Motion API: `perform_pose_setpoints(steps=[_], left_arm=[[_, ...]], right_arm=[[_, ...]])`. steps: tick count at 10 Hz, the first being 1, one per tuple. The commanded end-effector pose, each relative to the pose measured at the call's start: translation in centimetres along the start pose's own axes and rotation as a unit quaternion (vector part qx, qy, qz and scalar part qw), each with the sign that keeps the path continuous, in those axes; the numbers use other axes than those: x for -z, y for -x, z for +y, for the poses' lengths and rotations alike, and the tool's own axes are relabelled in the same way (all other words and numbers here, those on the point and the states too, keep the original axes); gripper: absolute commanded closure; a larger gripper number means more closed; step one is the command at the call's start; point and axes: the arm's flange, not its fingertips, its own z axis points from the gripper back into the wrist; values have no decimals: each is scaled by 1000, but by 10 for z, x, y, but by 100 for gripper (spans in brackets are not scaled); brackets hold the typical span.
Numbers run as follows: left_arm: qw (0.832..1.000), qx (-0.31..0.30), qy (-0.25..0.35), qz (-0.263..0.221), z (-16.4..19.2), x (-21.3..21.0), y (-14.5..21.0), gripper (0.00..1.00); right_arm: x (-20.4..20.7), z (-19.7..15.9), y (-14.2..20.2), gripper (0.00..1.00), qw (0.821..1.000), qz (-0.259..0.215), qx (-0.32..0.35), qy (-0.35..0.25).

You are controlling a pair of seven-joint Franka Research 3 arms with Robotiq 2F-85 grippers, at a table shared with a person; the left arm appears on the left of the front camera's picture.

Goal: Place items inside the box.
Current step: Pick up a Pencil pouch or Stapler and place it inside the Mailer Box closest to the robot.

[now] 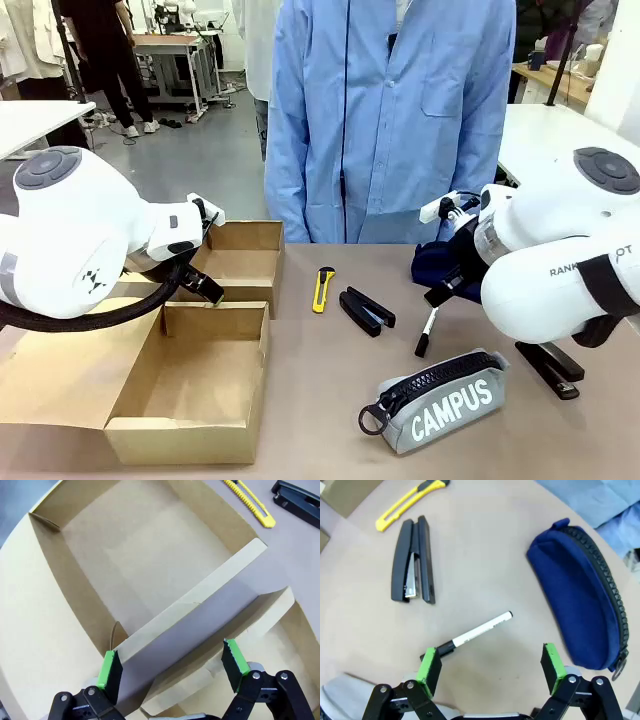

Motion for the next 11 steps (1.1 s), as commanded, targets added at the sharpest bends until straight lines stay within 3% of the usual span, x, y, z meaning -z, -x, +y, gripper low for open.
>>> perform_pose_setpoints(steps=[1,11], left_arm=[[1000,0,0,0,0,0,0,0],[1000,0,0,0,0,0,0,0]], right_arm=[[0,0,0,0,1000,0,0,0],[0,0,0,0,1000,0,0,0]])
